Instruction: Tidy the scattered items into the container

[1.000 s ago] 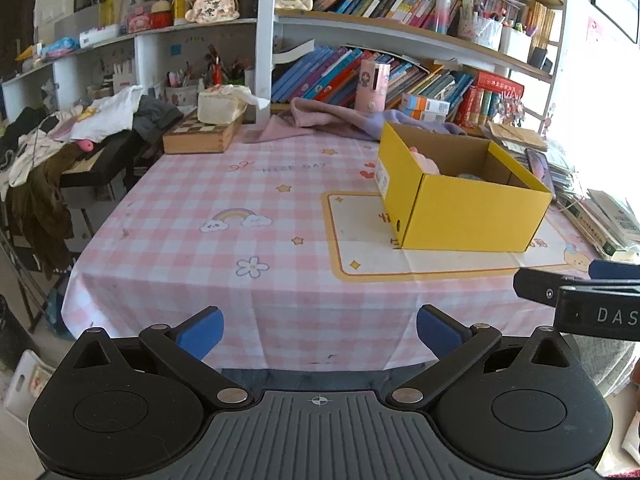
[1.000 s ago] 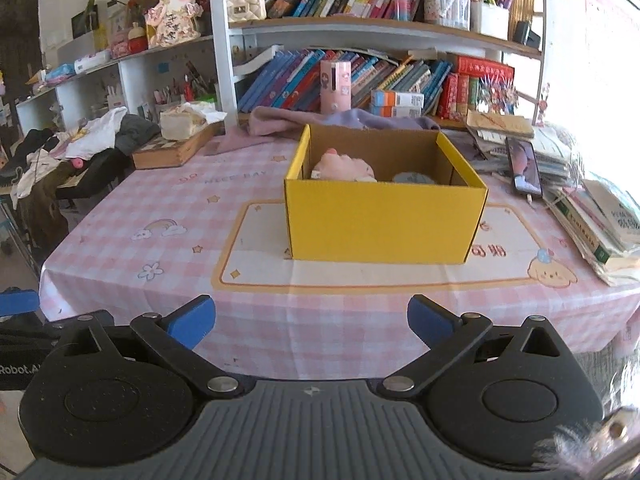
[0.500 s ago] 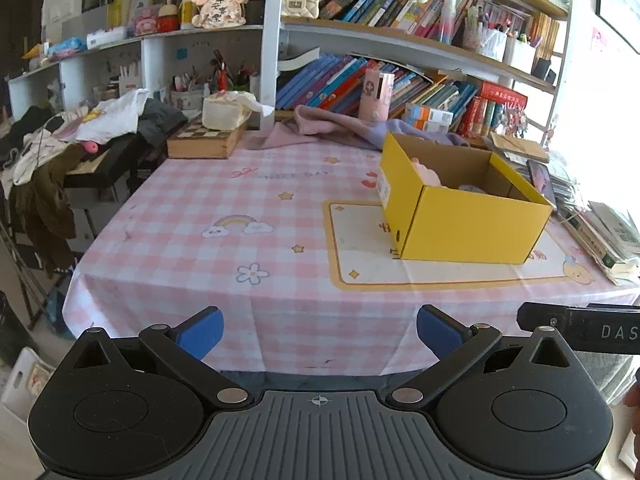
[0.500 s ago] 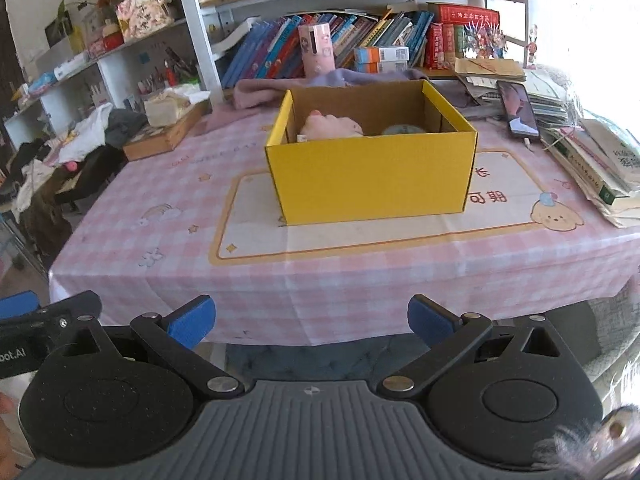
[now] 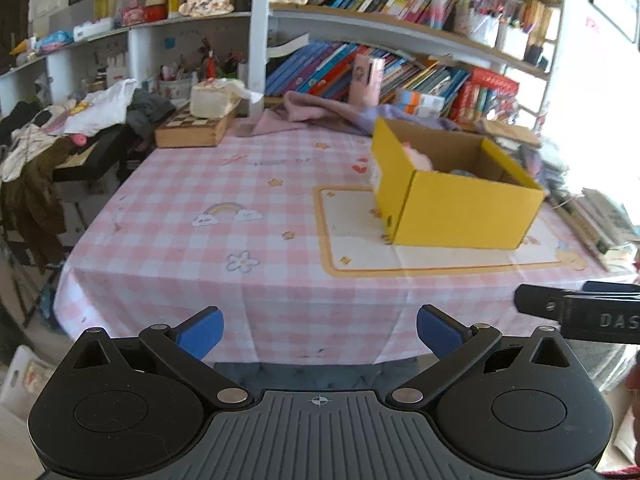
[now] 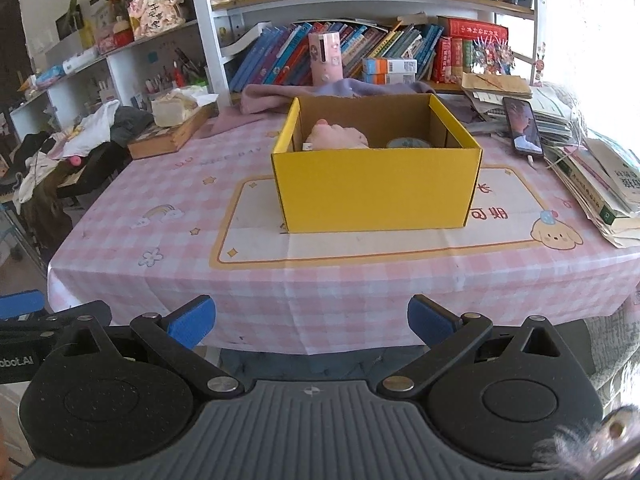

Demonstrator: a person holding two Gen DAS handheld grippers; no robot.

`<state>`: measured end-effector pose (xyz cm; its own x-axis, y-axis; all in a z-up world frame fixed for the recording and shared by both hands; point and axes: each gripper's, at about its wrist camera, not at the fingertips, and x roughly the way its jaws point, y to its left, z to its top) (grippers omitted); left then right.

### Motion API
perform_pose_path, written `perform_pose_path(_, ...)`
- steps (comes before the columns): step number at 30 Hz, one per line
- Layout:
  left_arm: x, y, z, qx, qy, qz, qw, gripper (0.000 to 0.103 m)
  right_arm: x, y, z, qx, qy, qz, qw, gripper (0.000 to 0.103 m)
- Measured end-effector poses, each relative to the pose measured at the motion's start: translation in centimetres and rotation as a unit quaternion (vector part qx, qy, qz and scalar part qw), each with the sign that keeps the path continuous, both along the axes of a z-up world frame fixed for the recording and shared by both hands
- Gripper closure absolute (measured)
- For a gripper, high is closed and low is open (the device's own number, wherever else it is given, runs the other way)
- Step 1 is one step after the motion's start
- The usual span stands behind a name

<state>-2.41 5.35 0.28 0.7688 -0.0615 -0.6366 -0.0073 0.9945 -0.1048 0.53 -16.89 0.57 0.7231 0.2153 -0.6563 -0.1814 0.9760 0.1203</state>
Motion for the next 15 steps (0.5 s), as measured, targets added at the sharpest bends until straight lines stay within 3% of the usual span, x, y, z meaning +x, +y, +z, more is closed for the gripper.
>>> perform_pose_path(11,0.24,-0.37,-0.03,0.038,-0.007,0.010,0.9992,0.000,-0.17,0.78,0.37,-0.015,-0.017,0.017,1.000,0.000)
perform_pose_path(15,-0.43,-0.68,0.25,0.061,-0.033,0.015,0.9975,0.000,-0.17,0.91,0.46,-0.020,-0.022,0.016,0.999,0.000)
